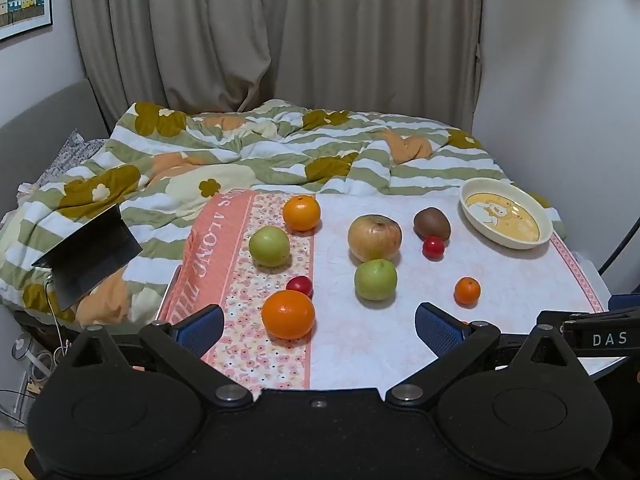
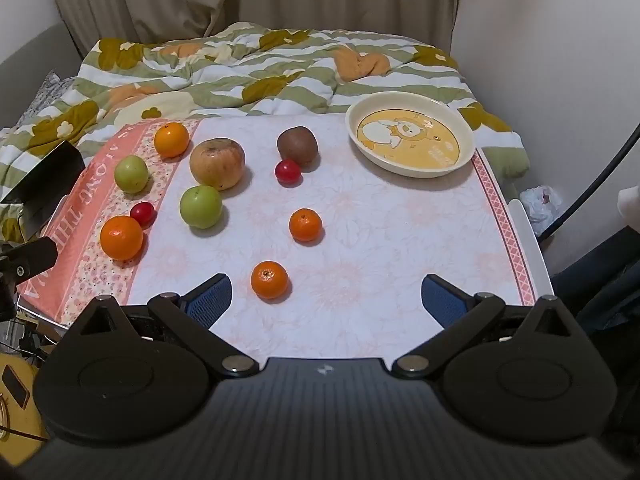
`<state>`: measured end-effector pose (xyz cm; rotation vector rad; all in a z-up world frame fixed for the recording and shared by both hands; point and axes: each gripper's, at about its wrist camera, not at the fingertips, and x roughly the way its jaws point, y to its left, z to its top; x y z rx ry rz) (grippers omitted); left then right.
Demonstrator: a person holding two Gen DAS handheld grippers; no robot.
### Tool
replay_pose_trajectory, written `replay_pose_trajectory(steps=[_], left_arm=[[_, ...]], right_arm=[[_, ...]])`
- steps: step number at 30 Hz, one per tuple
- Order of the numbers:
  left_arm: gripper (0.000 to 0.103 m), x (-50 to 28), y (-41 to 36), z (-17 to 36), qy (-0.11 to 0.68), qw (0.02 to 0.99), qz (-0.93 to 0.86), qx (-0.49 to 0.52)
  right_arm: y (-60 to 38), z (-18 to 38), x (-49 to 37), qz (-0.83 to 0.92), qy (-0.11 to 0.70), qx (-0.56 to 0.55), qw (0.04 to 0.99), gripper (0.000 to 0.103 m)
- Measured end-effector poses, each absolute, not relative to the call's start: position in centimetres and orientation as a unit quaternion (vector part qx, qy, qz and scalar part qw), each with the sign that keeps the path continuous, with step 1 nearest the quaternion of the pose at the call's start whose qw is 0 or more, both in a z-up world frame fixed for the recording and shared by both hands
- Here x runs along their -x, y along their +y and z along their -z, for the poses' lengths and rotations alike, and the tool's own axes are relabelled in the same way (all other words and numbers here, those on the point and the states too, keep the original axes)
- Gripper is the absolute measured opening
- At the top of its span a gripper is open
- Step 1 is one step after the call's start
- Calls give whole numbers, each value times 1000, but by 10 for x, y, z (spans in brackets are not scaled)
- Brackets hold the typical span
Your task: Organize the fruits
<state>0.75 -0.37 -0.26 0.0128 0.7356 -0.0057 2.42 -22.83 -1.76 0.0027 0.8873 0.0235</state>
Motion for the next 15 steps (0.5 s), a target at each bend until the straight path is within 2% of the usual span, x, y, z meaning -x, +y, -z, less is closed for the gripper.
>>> replay_pose_trajectory(steps=[15], left_arm=[[103, -12, 0, 4, 369, 930, 0, -2]], right_arm=[[-220, 19, -29, -17, 432, 2, 902, 103]])
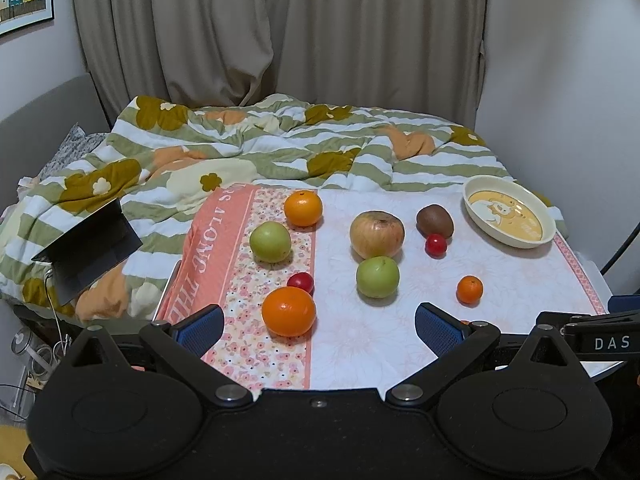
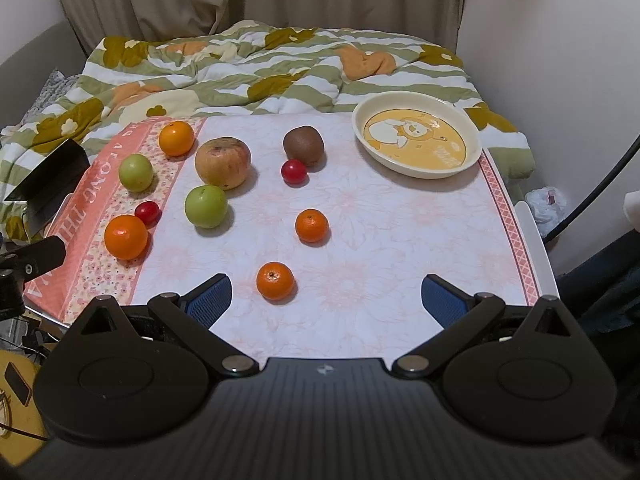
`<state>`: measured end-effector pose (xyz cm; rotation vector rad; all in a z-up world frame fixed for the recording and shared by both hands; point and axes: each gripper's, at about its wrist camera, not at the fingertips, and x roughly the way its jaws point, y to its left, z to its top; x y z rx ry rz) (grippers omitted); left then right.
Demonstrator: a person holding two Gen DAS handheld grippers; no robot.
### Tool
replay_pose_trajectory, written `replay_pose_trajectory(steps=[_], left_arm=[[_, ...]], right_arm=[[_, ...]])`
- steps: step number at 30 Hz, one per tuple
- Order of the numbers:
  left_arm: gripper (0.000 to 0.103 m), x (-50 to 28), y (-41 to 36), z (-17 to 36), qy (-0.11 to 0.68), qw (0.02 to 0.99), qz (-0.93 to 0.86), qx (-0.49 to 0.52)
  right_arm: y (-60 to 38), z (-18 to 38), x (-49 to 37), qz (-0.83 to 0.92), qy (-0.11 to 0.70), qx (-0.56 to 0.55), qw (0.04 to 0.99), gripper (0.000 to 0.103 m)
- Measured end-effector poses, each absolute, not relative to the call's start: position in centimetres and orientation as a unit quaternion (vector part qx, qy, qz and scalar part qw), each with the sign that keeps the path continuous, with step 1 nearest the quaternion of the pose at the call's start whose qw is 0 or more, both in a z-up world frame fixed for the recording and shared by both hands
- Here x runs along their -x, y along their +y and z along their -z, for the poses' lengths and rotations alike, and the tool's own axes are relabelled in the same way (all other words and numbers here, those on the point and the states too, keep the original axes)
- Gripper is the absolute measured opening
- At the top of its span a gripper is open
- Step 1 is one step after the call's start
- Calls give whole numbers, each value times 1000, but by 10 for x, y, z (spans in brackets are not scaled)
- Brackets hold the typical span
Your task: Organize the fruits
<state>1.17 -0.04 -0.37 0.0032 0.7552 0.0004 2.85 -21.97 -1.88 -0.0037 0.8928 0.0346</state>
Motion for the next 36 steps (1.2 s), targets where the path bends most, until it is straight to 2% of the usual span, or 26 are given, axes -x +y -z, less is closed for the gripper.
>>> replay_pose_trajectory(steps=[36], left_arm=[[103, -12, 3, 0, 366, 931, -4, -10]], right_arm=[[-220, 17, -27, -21, 435, -3, 900, 103]])
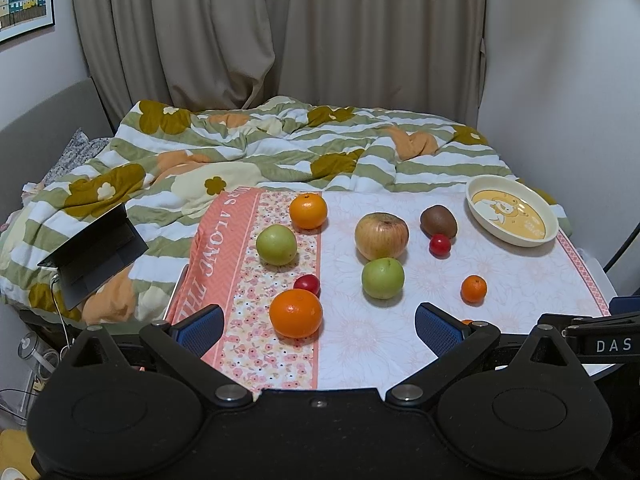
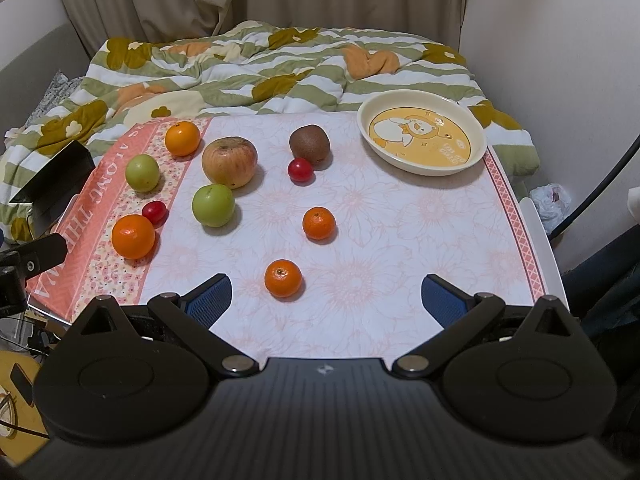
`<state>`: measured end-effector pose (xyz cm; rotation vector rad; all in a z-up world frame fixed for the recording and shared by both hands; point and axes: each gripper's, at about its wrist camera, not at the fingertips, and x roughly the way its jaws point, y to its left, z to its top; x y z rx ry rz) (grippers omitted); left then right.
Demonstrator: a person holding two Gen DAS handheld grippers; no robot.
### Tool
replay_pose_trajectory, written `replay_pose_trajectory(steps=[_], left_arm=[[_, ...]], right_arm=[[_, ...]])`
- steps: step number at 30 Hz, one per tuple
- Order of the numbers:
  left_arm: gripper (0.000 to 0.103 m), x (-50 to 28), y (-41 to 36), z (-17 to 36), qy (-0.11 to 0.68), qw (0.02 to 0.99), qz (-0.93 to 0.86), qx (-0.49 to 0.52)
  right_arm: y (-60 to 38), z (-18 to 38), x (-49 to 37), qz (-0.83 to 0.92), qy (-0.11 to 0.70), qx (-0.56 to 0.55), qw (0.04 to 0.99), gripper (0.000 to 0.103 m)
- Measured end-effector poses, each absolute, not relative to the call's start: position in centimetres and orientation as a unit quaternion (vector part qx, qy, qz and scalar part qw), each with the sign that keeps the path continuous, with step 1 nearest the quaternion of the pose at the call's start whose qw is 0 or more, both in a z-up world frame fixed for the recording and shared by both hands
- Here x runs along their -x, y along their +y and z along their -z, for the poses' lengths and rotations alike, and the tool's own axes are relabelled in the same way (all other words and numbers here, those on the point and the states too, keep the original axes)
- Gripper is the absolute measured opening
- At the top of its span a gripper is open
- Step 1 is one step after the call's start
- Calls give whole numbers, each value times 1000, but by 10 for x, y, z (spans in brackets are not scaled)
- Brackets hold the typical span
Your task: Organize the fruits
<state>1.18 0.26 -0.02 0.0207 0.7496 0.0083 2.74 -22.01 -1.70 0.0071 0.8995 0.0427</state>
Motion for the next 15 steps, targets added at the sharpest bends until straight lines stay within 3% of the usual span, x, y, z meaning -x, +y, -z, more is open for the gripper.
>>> replay_pose_trajectory(steps=[15], left_arm=[[103, -11, 4, -1, 366, 931, -4, -11]], right_arm=[[-220, 16, -27, -21, 434, -5, 900, 103]])
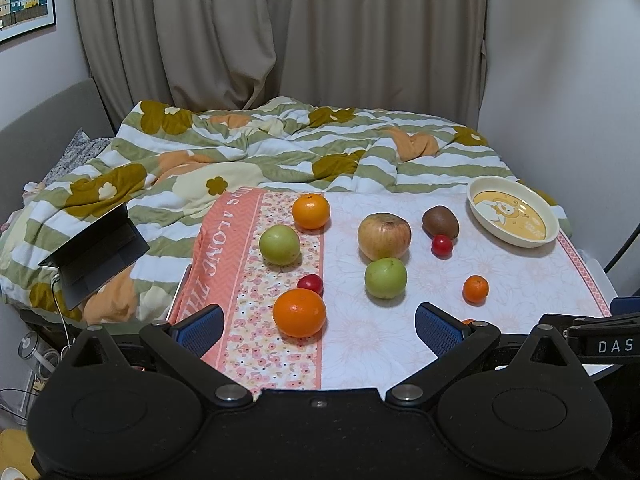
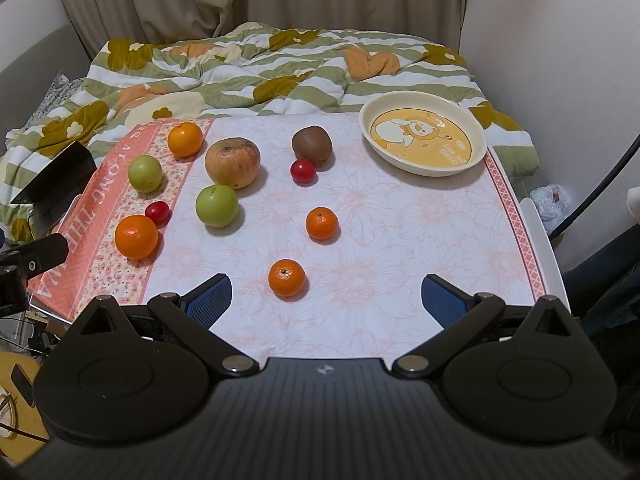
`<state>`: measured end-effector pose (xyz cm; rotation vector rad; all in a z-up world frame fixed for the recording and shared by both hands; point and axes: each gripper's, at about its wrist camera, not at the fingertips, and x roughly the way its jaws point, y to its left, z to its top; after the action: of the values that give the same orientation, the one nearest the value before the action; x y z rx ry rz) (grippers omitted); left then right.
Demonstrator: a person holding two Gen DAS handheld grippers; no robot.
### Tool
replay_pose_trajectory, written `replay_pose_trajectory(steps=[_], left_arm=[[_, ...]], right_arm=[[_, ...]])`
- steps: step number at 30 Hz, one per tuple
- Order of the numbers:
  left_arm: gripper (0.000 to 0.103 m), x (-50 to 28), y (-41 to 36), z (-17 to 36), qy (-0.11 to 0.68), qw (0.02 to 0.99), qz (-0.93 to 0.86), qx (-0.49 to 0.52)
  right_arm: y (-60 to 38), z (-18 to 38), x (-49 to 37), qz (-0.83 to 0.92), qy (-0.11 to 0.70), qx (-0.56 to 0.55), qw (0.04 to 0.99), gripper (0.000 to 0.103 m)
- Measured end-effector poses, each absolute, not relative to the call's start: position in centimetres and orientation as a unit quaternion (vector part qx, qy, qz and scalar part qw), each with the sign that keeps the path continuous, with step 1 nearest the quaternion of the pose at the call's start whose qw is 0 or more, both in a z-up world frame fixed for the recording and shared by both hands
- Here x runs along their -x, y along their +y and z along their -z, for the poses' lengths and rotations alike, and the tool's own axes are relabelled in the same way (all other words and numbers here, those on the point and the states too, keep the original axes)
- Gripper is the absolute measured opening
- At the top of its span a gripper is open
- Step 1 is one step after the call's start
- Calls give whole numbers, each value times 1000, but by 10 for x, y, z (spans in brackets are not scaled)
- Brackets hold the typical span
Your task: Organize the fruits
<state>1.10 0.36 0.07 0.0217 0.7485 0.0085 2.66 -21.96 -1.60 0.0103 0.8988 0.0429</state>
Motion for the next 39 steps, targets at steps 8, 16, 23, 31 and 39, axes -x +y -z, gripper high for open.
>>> replay_pose_trajectory(steps=[8, 16, 23, 31, 39], left_arm=[[103, -10, 5, -3, 364, 931, -4, -10], [103, -7, 12, -6, 359, 933, 3, -14], [103, -12, 16, -7, 349, 936, 11, -34], [103, -34, 30, 14, 344, 936, 44, -55], [103, -59, 40, 63, 351, 931, 62, -77]], right_arm=[[-219, 16, -26, -20, 433, -4, 901, 103], [-218, 14, -25, -19, 429, -3, 903, 103], [-214, 4, -33, -24, 422, -13, 906, 103], [-197, 21, -36, -1, 421, -2, 907, 103], [-195, 70, -49, 22, 422, 10, 906, 103]])
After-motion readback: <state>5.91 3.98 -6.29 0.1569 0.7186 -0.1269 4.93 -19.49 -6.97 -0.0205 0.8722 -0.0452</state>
